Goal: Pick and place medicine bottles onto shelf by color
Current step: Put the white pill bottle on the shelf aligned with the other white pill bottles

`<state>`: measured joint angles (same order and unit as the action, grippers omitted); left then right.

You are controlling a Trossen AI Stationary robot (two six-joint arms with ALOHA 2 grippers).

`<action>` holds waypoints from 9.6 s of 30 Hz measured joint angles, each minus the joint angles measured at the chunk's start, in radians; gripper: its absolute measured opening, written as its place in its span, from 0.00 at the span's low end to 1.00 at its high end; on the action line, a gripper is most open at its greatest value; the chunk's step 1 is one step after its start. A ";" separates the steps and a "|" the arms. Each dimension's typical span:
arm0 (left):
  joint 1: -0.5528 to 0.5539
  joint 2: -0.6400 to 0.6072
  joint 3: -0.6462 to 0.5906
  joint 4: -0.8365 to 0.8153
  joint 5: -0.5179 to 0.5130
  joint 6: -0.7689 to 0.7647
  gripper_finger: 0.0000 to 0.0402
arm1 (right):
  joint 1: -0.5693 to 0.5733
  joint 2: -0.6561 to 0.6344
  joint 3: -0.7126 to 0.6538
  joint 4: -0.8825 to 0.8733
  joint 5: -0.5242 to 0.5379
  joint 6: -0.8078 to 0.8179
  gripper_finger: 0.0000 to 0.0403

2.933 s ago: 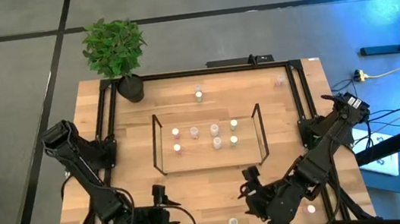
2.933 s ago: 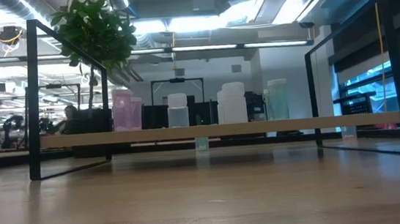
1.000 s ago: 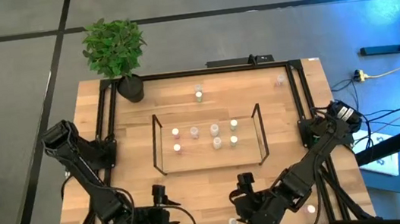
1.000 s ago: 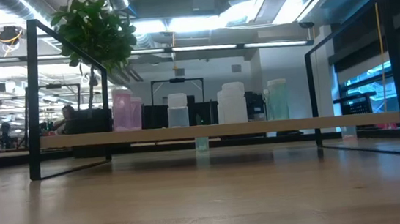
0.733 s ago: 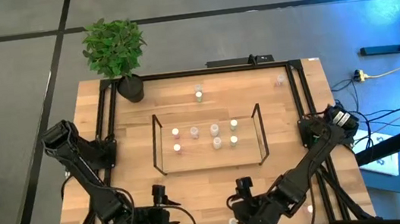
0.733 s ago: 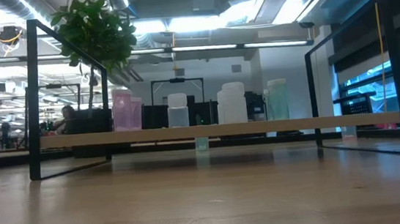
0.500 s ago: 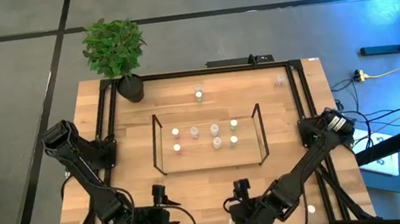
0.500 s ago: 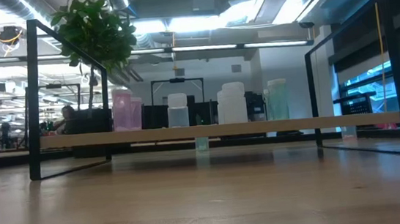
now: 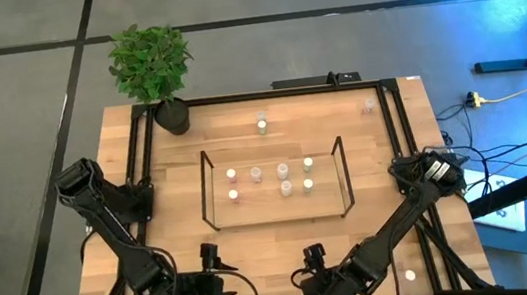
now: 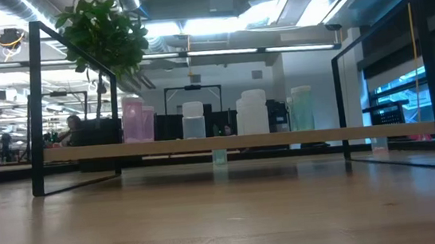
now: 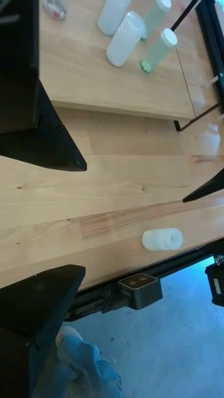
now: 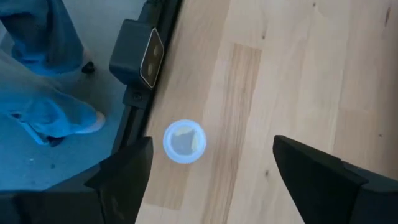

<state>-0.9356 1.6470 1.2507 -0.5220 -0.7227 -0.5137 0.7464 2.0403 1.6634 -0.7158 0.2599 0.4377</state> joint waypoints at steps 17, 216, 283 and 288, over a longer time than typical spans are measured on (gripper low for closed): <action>0.000 0.000 0.000 0.000 0.004 0.000 0.63 | 0.003 0.062 0.000 0.073 -0.053 -0.022 0.83; -0.103 -0.014 0.000 -0.042 -0.307 -0.179 0.63 | -0.213 0.052 0.360 -0.400 0.103 -0.020 0.37; -0.103 -0.014 0.000 -0.042 -0.222 -0.157 0.63 | -0.200 -0.172 0.042 -0.209 0.191 0.132 0.37; -0.103 -0.014 0.000 -0.042 -0.219 -0.157 0.63 | -0.247 -0.211 -0.079 -0.126 0.210 0.134 0.37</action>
<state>-1.0389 1.6325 1.2510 -0.5636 -0.9417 -0.6708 0.4999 1.8290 1.5843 -0.8417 0.4696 0.5717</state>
